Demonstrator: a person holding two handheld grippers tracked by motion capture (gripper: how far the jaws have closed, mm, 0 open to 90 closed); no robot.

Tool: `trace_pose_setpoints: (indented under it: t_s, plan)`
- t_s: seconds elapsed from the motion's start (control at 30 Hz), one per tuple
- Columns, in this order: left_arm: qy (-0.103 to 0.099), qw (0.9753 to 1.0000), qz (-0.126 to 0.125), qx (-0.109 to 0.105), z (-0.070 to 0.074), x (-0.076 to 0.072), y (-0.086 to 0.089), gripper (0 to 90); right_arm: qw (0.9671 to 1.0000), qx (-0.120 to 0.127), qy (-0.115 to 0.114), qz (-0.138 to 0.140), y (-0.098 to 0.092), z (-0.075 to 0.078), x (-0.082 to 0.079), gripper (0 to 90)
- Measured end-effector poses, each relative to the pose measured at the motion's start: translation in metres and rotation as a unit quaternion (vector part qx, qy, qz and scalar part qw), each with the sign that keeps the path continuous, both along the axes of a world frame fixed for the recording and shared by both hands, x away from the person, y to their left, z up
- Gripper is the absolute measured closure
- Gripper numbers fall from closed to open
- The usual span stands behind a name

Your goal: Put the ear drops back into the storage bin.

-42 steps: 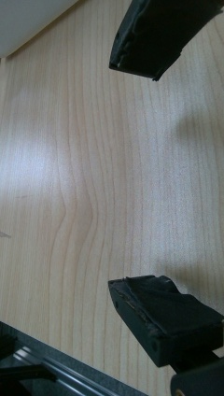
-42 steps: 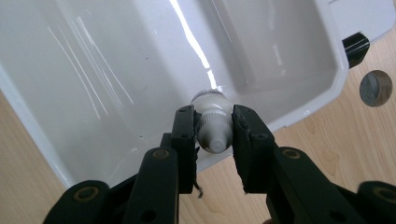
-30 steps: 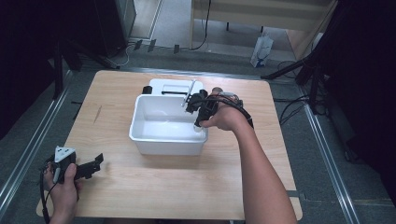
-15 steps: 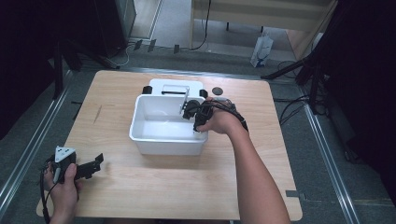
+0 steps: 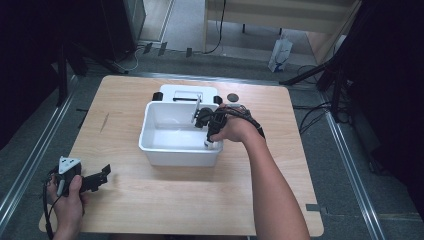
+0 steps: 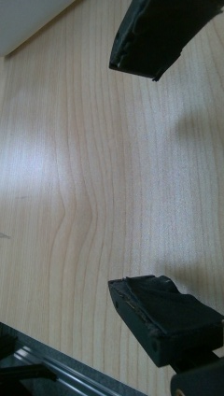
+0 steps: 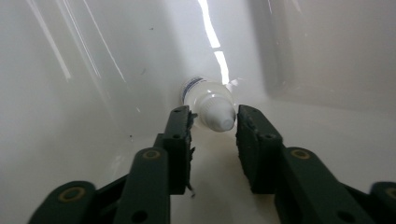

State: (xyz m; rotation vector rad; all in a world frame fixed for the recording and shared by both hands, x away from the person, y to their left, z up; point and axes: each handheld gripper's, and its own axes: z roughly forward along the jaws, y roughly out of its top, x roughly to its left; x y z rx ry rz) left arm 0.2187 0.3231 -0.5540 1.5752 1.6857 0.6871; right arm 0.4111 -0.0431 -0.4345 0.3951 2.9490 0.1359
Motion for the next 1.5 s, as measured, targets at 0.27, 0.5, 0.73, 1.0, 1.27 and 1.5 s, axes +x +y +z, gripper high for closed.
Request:
trace_pose_setpoints:
  t_s: [0.27,0.5,0.73,1.0,1.27,1.5]
  plan:
    - [-0.001,1.0,-0.001,0.002,0.0,0.0,0.0,0.2,0.9966,0.069,-0.019,-0.039,-0.007,0.025,-0.001,50.1]
    - [0.0,1.0,-0.001,0.001,0.0,0.0,0.0,0.2,0.9909,0.096,-0.026,-0.091,-0.014,0.046,-0.006,31.7]
    - [0.0,1.0,-0.001,0.002,0.0,0.0,0.0,0.2,0.9811,0.11,-0.064,-0.146,-0.026,0.065,-0.016,0.0]
    - [0.0,1.0,-0.001,0.002,0.0,0.0,0.0,0.2,0.9727,0.118,-0.078,-0.184,-0.048,0.071,-0.023,0.0]
    - [0.001,1.0,-0.001,0.001,0.0,-0.001,0.0,0.2,0.9667,0.122,-0.079,-0.21,-0.078,0.063,-0.032,0.0]
    - [0.001,1.0,0.0,0.002,0.0,-0.001,0.0,0.2,0.9623,0.124,-0.083,-0.227,-0.104,0.052,-0.039,0.0]
